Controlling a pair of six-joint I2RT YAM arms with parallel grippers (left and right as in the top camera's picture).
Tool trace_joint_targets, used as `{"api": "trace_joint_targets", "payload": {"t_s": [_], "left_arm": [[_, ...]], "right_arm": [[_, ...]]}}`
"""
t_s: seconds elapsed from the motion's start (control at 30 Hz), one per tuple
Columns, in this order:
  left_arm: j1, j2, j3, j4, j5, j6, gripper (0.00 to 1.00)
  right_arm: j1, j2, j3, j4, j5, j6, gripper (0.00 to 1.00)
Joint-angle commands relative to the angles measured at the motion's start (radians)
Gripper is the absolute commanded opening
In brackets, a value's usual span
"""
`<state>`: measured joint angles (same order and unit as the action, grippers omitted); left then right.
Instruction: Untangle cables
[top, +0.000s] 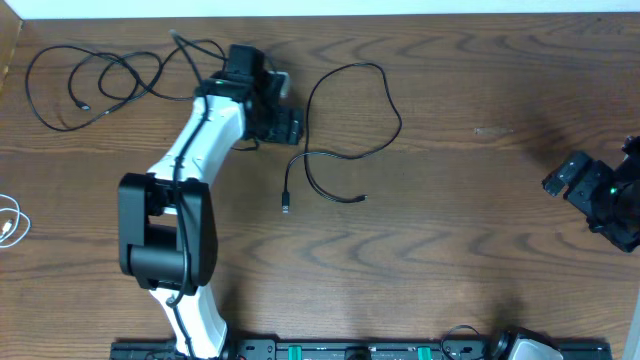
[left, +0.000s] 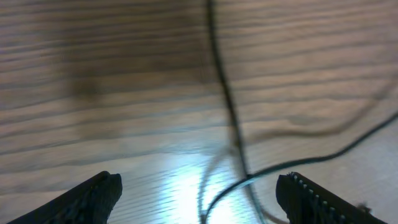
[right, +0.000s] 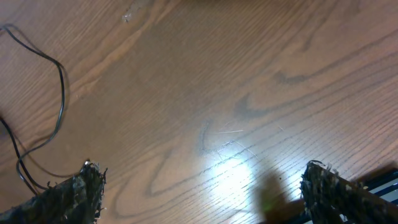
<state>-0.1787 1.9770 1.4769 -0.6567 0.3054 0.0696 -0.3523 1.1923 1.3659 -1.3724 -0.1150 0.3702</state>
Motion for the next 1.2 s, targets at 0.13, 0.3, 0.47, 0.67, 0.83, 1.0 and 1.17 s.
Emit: {"api": "trace_joint_targets", "payload": {"t_s": [0.13, 0.3, 0.47, 0.67, 0.83, 1.0, 1.17], "left_arm": [[-0.110, 0.013, -0.007, -0.033, -0.004, 0.091, 0.85], [-0.139, 0.045, -0.007, -0.066, -0.154, 0.107, 0.85], [-0.136, 0.071, -0.007, -0.090, -0.220, 0.119, 0.85], [-0.136, 0.077, -0.021, -0.090, -0.212, 0.118, 0.85], [-0.138, 0.080, -0.029, -0.102, -0.160, 0.126, 0.85], [-0.139, 0.081, -0.032, -0.105, -0.159, 0.126, 0.85], [-0.139, 0.093, -0.034, -0.096, -0.156, 0.126, 0.85]], "right_arm": [[-0.005, -0.001, 0.006, -0.001, 0.004, -0.012, 0.99], [-0.005, -0.001, 0.006, -0.001, 0.004, -0.012, 0.99], [-0.005, -0.001, 0.006, -0.001, 0.004, -0.012, 0.99], [-0.005, -0.001, 0.006, -0.001, 0.004, -0.012, 0.99], [-0.005, -0.001, 0.006, -0.001, 0.004, -0.012, 0.99], [-0.005, -0.001, 0.006, -0.001, 0.004, -0.012, 0.99], [-0.005, -0.001, 0.006, -0.001, 0.004, -0.012, 0.99]]}}
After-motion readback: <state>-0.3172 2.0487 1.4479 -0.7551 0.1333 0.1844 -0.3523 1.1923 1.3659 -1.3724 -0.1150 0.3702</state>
